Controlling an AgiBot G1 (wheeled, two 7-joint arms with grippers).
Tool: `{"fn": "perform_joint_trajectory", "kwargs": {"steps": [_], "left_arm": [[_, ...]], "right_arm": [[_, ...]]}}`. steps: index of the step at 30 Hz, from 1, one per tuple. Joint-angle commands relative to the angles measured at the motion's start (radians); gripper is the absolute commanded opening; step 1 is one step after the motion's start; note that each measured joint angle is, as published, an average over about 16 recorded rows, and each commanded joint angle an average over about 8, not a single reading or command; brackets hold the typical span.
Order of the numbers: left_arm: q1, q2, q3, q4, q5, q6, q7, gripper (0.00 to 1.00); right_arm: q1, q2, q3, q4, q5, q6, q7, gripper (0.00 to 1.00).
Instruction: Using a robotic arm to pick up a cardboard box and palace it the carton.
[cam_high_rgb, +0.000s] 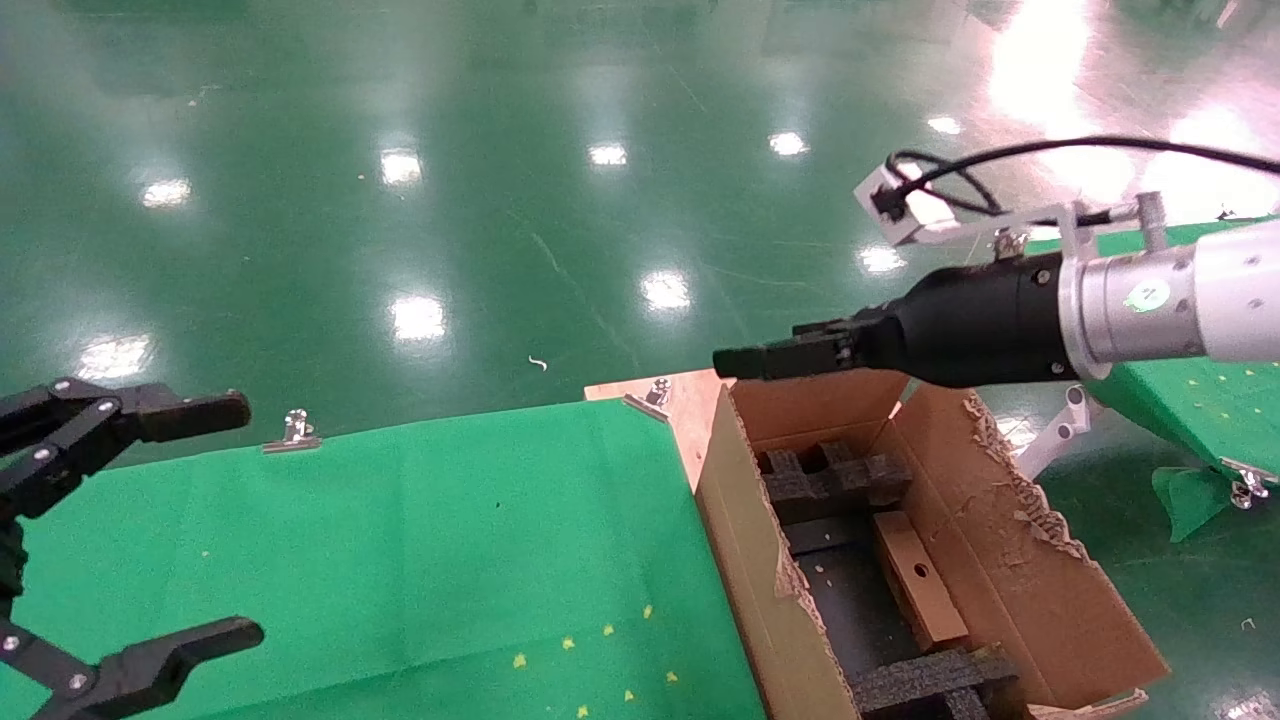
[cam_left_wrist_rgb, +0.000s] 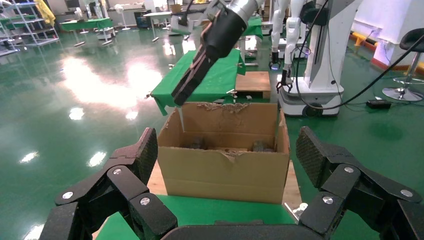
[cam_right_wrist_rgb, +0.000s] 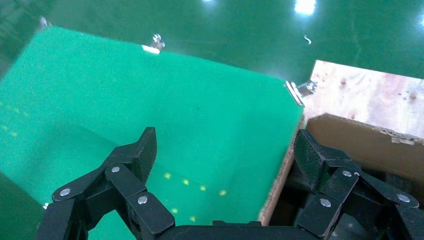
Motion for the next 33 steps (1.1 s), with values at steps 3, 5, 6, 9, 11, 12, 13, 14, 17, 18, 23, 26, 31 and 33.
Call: {"fn": "perform_joint_trajectory", "kwargs": {"steps": [3, 5, 6, 9, 11, 12, 13, 14, 17, 18, 23, 26, 31, 33], "left_arm": [[0.0, 0.0, 0.0, 0.0, 0.0, 0.0, 0.0, 1.0], [0.0, 0.0, 0.0, 0.0, 0.0, 0.0, 0.0, 1.0], [0.0, 0.0, 0.0, 0.0, 0.0, 0.0, 0.0, 1.0], [0.0, 0.0, 0.0, 0.0, 0.0, 0.0, 0.0, 1.0], [0.0, 0.0, 0.0, 0.0, 0.0, 0.0, 0.0, 1.0], [0.0, 0.0, 0.0, 0.0, 0.0, 0.0, 0.0, 1.0], [0.0, 0.0, 0.0, 0.0, -0.001, 0.0, 0.0, 1.0], [0.0, 0.0, 0.0, 0.0, -0.001, 0.0, 0.0, 1.0], [0.0, 0.0, 0.001, 0.001, -0.001, 0.0, 0.0, 1.0], [0.0, 0.0, 0.001, 0.001, -0.001, 0.0, 0.0, 1.0], [0.0, 0.0, 0.001, 0.001, -0.001, 0.0, 0.001, 1.0], [0.0, 0.0, 0.001, 0.001, -0.001, 0.0, 0.001, 1.0], [0.0, 0.0, 0.001, 0.001, -0.001, 0.0, 0.001, 1.0], [-0.001, 0.0, 0.001, 0.001, -0.001, 0.0, 0.001, 1.0]], "right_arm": [[0.014, 0.01, 0.022, -0.004, 0.084, -0.051, -0.048, 1.0], [0.01, 0.008, 0.017, -0.004, 0.067, -0.042, -0.039, 1.0], [0.008, 0.007, 0.016, -0.005, 0.061, -0.038, -0.036, 1.0], [0.0, 0.003, 0.018, -0.005, 0.049, -0.032, -0.036, 1.0], [-0.012, 0.0, 0.03, -0.006, 0.049, -0.035, -0.048, 1.0], [-0.02, -0.003, 0.039, -0.006, 0.052, -0.039, -0.058, 1.0], [-0.028, -0.004, 0.053, -0.007, 0.063, -0.049, -0.073, 1.0], [-0.039, -0.007, 0.067, -0.008, 0.07, -0.055, -0.088, 1.0], [-0.077, -0.017, 0.117, -0.01, 0.093, -0.08, -0.142, 1.0], [-0.091, -0.021, 0.135, -0.011, 0.101, -0.089, -0.161, 1.0], [-0.158, -0.038, 0.222, -0.016, 0.143, -0.132, -0.256, 1.0], [-0.199, -0.048, 0.275, -0.019, 0.167, -0.158, -0.312, 1.0], [-0.267, -0.066, 0.362, -0.023, 0.209, -0.202, -0.408, 1.0], [-0.293, -0.073, 0.397, -0.025, 0.225, -0.219, -0.445, 1.0]]}}
